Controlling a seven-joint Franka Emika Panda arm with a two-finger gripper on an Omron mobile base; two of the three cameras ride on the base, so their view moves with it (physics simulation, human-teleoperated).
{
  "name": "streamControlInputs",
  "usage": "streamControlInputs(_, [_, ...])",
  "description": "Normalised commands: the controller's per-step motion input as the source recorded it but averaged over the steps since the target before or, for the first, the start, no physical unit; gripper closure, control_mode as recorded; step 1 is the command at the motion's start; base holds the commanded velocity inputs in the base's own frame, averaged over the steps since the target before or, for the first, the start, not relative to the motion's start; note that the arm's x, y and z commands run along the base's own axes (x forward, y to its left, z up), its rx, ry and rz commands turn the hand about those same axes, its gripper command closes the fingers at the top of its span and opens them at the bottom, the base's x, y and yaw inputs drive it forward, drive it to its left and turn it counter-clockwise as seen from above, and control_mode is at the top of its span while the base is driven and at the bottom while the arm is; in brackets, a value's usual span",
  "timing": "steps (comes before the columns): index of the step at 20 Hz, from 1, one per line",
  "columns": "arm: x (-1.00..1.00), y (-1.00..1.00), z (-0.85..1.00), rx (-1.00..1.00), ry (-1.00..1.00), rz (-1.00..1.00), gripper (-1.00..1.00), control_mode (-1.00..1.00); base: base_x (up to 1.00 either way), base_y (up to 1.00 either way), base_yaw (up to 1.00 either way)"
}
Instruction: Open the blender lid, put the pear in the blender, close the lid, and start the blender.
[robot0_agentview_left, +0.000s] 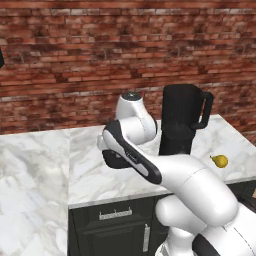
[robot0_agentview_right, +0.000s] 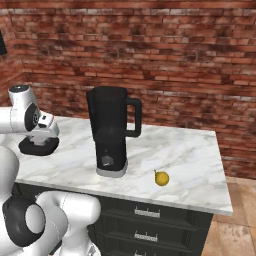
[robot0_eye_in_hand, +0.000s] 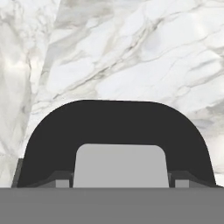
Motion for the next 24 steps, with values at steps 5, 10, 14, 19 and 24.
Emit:
streamControlInputs(5, [0.20, 0.00, -0.41, -0.01, 0.00, 0.00, 1.00, -1.00, 0.00, 0.00, 0.00])
streamControlInputs(10, [0.22, 0.08, -0.33, -0.03, 0.00, 0.00, 1.00, -1.00, 0.00, 0.00, 0.00])
streamControlInputs(14, [0.17, 0.01, -0.26, -0.05, 0.00, 0.00, 1.00, -1.00, 0.00, 0.00, 0.00])
streamControlInputs(19, [0.15, 0.01, -0.23, -0.02, 0.00, 0.00, 1.00, -1.00, 0.00, 0.00, 0.00])
streamControlInputs(24, [0.21, 0.00, -0.27, 0.00, 0.00, 0.00, 1.00, -1.00, 0.00, 0.00, 0.00])
